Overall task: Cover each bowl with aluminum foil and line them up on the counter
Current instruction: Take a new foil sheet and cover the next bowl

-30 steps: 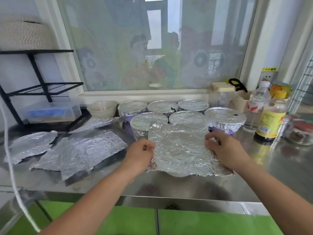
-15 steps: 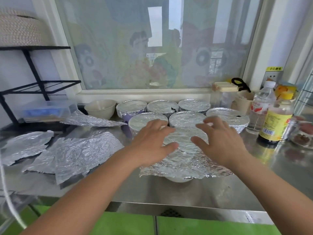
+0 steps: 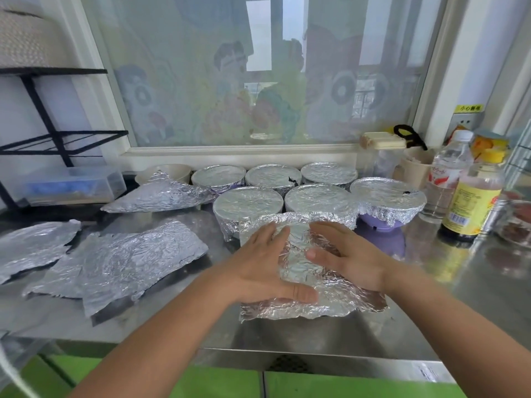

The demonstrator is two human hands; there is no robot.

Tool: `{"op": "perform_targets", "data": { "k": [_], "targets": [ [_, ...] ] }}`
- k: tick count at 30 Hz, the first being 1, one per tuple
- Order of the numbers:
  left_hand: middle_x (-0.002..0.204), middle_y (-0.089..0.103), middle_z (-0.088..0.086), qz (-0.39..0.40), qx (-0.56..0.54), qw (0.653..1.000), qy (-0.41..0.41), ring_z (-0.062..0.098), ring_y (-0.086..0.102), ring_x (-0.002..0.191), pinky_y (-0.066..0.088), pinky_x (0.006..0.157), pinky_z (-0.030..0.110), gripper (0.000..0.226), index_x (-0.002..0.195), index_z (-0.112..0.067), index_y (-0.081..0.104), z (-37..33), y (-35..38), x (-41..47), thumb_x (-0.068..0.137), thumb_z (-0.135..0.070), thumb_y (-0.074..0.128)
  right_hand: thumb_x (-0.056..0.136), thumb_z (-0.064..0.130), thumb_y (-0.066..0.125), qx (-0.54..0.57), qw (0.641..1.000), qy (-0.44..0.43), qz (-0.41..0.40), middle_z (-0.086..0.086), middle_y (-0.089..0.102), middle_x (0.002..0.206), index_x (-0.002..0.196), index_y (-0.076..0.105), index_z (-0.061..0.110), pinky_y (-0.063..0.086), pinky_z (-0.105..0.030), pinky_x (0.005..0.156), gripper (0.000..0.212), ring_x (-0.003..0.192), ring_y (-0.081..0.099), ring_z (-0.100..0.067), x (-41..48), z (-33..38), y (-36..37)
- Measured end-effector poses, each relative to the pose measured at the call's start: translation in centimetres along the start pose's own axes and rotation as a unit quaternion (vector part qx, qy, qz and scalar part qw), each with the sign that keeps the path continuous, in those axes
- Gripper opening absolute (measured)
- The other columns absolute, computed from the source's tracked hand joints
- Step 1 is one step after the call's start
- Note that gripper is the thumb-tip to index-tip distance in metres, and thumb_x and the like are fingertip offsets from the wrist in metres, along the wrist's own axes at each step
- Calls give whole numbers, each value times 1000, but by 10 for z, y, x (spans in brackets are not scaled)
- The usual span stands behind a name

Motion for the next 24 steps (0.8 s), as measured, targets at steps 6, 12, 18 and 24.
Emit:
{"op": "perform_targets", "data": {
  "k": [6,12,18,24],
  "targets": [
    [156,-29,-12,30,4,1000,-1,13,-22,145,3,120,49,142,149,-36,-20,-1,-1,-9,45,-91,59,51,96,51,24,1000,2,9,12,33,148,151,24,38,34,-35,113,118,135,38,-9,-8,-9,-2],
    [156,-28,-13,56,25,998,-6,15,-22,145,6,120,49,144,150,-34,-17,-8,-5,-11,45,-87,67,44,103,36,-149,988,-42,5,9,21,158,154,15,34,21,-36,118,132,144,23,-14,-4,8,-18],
    [157,-23,-15,38,29,999,7,12,-21,145,3,120,45,139,151,-34,-14,-15,-12,-6,49,-87,63,46,93,53,-118,988,-39,94,14,13,160,153,7,41,21,-40,119,128,146,17,-13,7,18,-8],
    [157,-24,-15,55,-35,998,1,8,-18,145,4,121,47,139,150,-38,-14,-7,-10,4,49,-82,70,45,94,48,-160,981,-61,87,12,17,158,154,10,39,23,-38,117,128,144,19,-13,7,14,-1]
  ]
}}
Point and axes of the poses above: each hand's wrist, its own x-axis towards the middle knuckle, its own y-axis out of the palm, z = x × y, the point moved 5 cm from there along x, towards the middle knuckle
